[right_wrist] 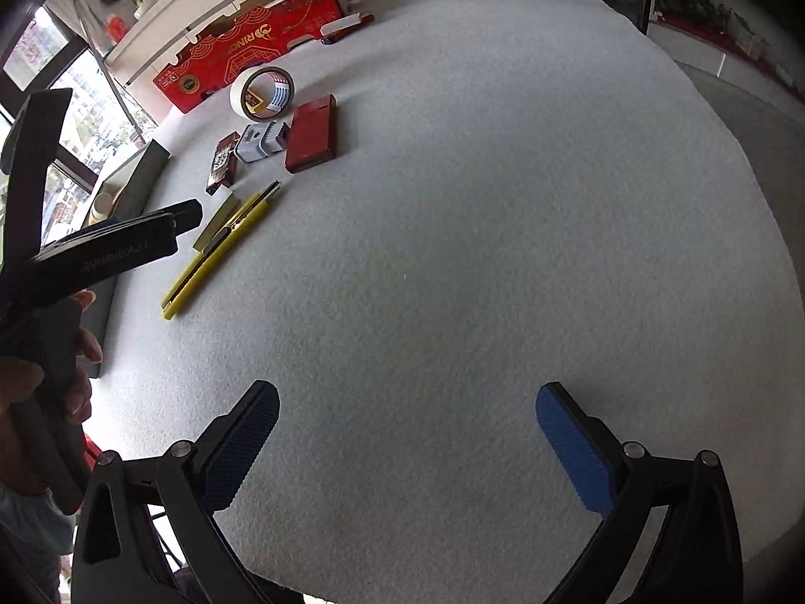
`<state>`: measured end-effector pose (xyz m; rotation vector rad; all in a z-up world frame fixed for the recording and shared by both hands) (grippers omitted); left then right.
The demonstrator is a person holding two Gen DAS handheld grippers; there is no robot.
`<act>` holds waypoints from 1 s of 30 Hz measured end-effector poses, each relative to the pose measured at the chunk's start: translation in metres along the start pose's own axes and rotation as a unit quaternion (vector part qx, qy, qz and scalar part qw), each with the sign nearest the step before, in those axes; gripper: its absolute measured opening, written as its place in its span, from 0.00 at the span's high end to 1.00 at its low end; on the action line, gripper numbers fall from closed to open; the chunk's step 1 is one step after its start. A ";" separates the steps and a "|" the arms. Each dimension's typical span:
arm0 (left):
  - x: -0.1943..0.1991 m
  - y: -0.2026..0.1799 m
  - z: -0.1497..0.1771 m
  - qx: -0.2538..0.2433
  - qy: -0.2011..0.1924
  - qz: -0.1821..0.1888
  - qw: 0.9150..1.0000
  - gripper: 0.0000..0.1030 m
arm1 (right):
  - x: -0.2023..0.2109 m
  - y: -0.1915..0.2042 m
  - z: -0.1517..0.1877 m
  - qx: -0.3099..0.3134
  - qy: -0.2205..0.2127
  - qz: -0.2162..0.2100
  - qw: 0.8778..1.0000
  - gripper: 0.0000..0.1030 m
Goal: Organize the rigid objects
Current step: 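Move left tool to white rectangular block while right tool approaches red rectangular case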
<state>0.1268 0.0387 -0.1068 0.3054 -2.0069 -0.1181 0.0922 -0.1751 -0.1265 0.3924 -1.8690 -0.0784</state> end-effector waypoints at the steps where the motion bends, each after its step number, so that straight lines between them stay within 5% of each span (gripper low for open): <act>1: -0.005 -0.002 -0.001 -0.004 0.006 0.003 1.000 0.00 | 0.000 0.001 0.000 0.002 0.001 0.002 1.000 0.00; 7: -0.024 -0.006 0.000 -0.010 0.018 0.019 1.000 0.00 | -0.002 0.005 -0.003 0.013 0.003 0.019 1.000 0.00; 11: -0.028 0.019 0.001 0.025 0.009 -0.011 1.000 0.00 | -0.010 0.013 -0.017 0.018 0.010 0.022 1.000 0.00; 20: -0.027 0.022 0.001 0.032 -0.009 -0.017 0.999 0.00 | -0.045 0.042 -0.113 0.026 -0.007 0.066 0.997 0.00; 25: -0.031 0.029 0.005 0.072 -0.008 0.007 0.997 0.00 | -0.074 0.067 -0.134 0.081 0.009 0.109 0.991 0.00; 30: -0.036 0.034 0.009 0.120 -0.002 0.042 0.992 0.00 | -0.077 0.074 -0.136 0.086 0.008 0.103 0.991 0.00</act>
Point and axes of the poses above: each gripper's, at about its wrist camera, not at the fingertips, and x roughly against the way its jaws point, y to its left, z to its underside, the point moved 6 cm from there along -x, roughly the way its jaws point, and after that the axes turned 4 degrees about -x, right-handed, at the moved point
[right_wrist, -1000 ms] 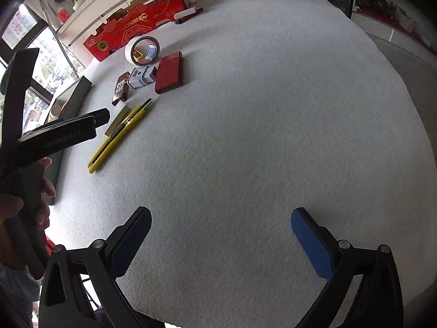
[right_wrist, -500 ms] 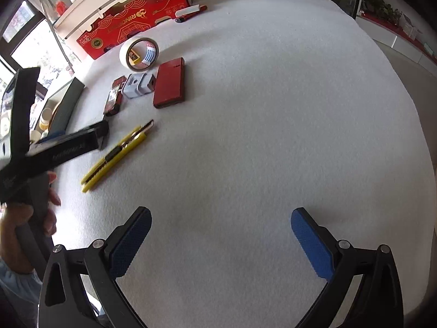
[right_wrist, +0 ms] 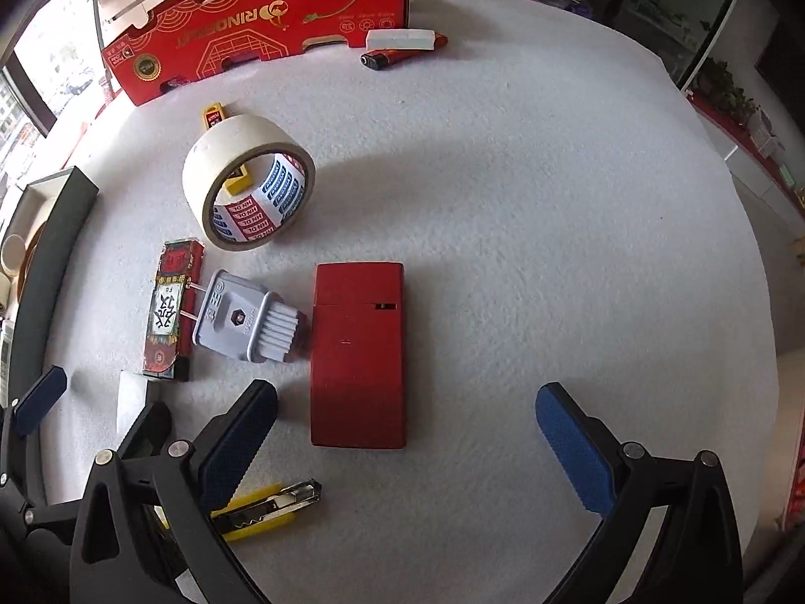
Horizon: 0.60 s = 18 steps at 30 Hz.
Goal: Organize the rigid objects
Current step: 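Move left tool to white rectangular block while right tool approaches red rectangular case, then close left gripper on white block while right gripper grasps red case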
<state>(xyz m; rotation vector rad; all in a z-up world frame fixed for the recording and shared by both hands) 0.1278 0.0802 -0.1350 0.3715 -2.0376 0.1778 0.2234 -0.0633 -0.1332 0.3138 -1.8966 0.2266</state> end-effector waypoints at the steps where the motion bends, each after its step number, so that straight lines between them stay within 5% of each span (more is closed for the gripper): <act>1: 0.001 -0.001 0.000 -0.002 -0.002 -0.003 1.000 0.00 | 0.001 -0.001 0.001 0.001 -0.001 -0.001 1.000 0.00; 9: 0.003 -0.013 -0.001 -0.014 0.006 -0.006 1.000 0.05 | 0.002 0.003 0.000 0.005 0.010 0.000 1.000 0.02; 11: 0.007 -0.017 0.000 -0.020 0.012 0.013 1.000 0.16 | 0.008 0.007 -0.001 0.017 0.006 -0.005 1.000 0.13; 12: 0.009 -0.021 -0.001 -0.027 0.011 0.018 0.999 0.26 | 0.013 0.009 0.000 0.025 0.004 -0.008 1.000 0.28; 13: 0.012 -0.024 -0.001 -0.034 0.010 0.022 0.999 0.40 | 0.017 0.011 0.002 0.030 0.003 -0.011 0.999 0.47; 14: 0.015 -0.027 0.000 -0.040 0.008 0.026 0.999 0.50 | 0.019 0.012 0.003 0.031 0.004 -0.015 0.999 0.56; 15: 0.017 -0.029 0.000 -0.045 0.008 0.030 0.999 0.69 | 0.019 0.014 0.004 0.031 0.005 -0.015 0.999 0.65; 18: 0.020 -0.032 0.005 -0.048 0.017 0.048 0.998 0.76 | 0.020 0.013 0.009 0.016 0.002 -0.025 1.000 0.65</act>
Point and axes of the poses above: each gripper's, at about its wrist camera, not at the fingertips, and x roughly against the way its jaws point, y to its left, z to its underside, the point moved 6 cm from there along -x, roughly the way its jaws point, and after that the axes turned 4 degrees about -x, right-handed, at the moved point
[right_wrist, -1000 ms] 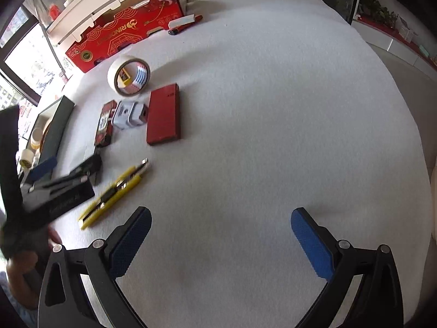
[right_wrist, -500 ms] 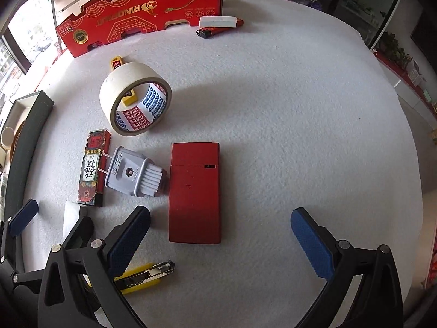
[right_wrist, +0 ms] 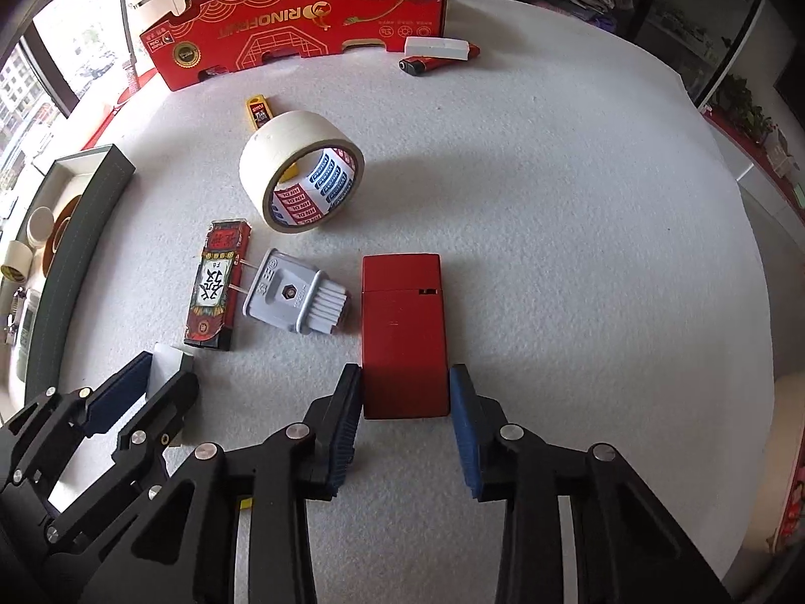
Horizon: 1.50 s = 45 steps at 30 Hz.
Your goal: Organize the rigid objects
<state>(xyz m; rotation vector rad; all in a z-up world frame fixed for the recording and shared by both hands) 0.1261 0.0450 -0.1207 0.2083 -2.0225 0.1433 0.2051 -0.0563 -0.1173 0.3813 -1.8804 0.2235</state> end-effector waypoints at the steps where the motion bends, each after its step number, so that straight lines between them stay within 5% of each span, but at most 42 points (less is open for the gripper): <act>1: 0.002 0.001 0.002 0.005 0.000 0.003 1.000 0.76 | 0.002 -0.002 0.002 -0.012 -0.002 -0.007 1.000 0.65; 21: 0.113 -0.005 0.034 0.007 -0.092 0.042 0.995 0.76 | 0.105 0.007 0.074 -0.035 -0.057 -0.089 0.994 0.65; 45: 0.203 0.138 0.057 0.122 -0.190 -0.010 0.974 0.76 | 0.170 0.183 0.058 0.093 -0.092 -0.144 0.981 0.65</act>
Point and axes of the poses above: each gripper's, at about its wrist camera, not at the fingertips, and x roughly against the way its jaws point, y to its left, z to its underside, the point moved 6 cm from there along -x, roughly the way its jaws point, and after that the axes turned 4 degrees about -x, right-handed, at the moved point
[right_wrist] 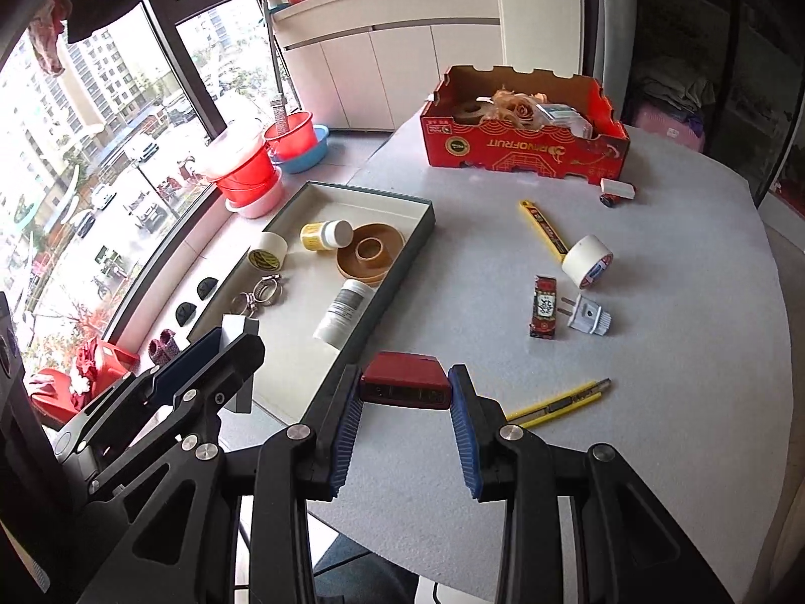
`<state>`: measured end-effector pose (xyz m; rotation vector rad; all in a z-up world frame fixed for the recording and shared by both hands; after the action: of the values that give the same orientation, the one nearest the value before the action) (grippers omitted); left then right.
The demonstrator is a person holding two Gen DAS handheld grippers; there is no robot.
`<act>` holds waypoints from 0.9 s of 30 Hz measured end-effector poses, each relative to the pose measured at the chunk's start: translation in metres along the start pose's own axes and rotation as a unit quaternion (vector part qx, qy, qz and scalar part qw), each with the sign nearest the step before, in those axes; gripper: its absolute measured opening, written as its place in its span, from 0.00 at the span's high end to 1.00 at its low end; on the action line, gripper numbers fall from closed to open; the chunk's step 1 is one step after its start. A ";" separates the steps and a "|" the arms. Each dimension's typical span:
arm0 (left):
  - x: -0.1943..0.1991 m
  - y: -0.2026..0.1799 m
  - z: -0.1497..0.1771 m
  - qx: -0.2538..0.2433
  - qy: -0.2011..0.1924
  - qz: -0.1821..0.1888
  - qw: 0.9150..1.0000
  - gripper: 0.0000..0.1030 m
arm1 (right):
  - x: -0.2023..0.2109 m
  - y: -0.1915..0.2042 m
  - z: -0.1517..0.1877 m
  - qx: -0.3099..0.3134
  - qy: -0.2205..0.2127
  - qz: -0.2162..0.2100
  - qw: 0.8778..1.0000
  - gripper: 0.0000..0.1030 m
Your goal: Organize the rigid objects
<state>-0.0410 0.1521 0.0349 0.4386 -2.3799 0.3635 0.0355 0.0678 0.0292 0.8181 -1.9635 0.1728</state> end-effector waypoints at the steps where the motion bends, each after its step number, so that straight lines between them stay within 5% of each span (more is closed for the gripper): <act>1: 0.002 0.008 -0.002 0.004 -0.003 -0.006 1.000 0.76 | -0.002 0.008 -0.002 0.005 0.001 -0.004 1.000 0.65; 15: 0.000 0.115 -0.005 0.075 -0.006 -0.085 0.993 0.76 | -0.051 0.080 -0.023 0.068 0.038 -0.032 0.996 0.65; 27: -0.036 0.155 0.002 0.099 0.026 -0.111 0.988 0.76 | -0.096 0.096 -0.033 0.076 0.072 -0.037 0.994 0.65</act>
<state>-0.0795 0.2986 -0.0125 0.7701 -2.2239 0.5044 0.0308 0.2012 -0.0123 0.9491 -1.7984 0.3317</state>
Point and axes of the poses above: each gripper's, at about its wrist camera, not at the fingertips, and x roughly against the way its jaws point, y to its left, z to its underside, the point moved 6 cm from there along -x, roughly the way its jaws point, and after that the axes turned 4 degrees about -x, right-handed, at the moved point
